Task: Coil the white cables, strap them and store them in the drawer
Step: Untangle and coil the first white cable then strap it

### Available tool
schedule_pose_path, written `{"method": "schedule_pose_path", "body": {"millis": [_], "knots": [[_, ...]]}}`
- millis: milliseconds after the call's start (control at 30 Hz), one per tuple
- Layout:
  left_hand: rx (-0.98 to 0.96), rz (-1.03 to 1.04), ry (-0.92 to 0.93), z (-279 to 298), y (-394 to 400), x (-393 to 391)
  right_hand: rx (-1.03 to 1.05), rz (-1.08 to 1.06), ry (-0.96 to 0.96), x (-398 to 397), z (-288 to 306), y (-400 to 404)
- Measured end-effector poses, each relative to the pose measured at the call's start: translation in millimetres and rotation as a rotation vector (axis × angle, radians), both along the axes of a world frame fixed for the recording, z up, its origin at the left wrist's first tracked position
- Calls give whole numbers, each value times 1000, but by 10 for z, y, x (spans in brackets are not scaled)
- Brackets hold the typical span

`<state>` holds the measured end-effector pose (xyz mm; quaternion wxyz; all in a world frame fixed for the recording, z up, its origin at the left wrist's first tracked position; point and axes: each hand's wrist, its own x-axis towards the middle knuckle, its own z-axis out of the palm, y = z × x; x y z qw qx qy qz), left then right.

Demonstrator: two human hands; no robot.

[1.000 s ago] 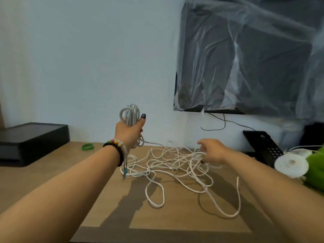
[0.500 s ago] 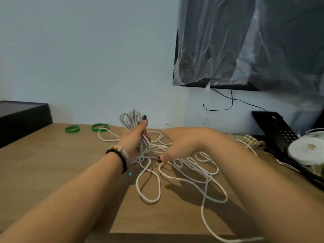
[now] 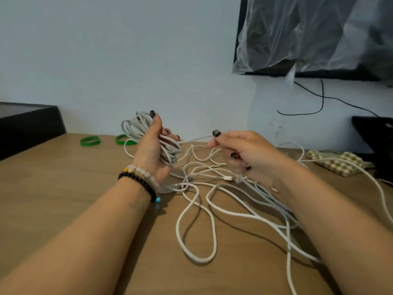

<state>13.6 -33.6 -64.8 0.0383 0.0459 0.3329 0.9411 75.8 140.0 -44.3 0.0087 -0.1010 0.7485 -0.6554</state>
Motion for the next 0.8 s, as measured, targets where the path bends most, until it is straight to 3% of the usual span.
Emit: {"method": "schedule_pose_path", "body": {"millis": [133, 267, 367, 600, 800], "knots": [[110, 41, 4, 32, 47, 41, -69, -89, 103, -37, -104, -45], [256, 8, -11, 64, -9, 51, 295, -258, 329, -13, -247, -115], [289, -55, -5, 87, -17, 68, 381, -283, 354, -34, -295, -117], [-6, 74, 39, 47, 16, 27, 693, 6, 262, 99, -327, -201], [-82, 0, 64, 24, 67, 82, 876, 79, 325, 120, -363, -265]]}}
